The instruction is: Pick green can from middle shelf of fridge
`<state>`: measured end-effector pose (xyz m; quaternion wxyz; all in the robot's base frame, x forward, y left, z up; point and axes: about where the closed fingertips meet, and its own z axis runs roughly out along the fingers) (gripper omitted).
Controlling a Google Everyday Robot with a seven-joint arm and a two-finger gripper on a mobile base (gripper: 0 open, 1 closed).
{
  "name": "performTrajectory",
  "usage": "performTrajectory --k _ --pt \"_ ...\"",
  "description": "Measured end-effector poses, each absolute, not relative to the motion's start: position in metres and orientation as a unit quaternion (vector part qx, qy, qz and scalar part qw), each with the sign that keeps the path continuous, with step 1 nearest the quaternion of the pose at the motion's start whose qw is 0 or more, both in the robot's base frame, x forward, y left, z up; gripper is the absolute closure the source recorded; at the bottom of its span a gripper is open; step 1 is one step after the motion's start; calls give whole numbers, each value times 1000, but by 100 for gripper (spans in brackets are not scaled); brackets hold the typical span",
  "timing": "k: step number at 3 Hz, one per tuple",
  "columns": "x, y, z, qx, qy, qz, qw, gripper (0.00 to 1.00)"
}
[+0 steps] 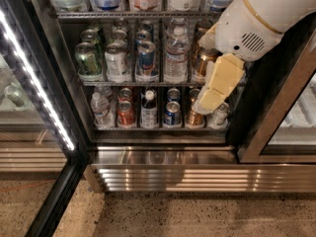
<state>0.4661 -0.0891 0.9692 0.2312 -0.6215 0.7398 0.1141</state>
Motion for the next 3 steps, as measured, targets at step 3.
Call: performTrajectory --k 3 --pt "477 -59 949 -612 729 156 264 0"
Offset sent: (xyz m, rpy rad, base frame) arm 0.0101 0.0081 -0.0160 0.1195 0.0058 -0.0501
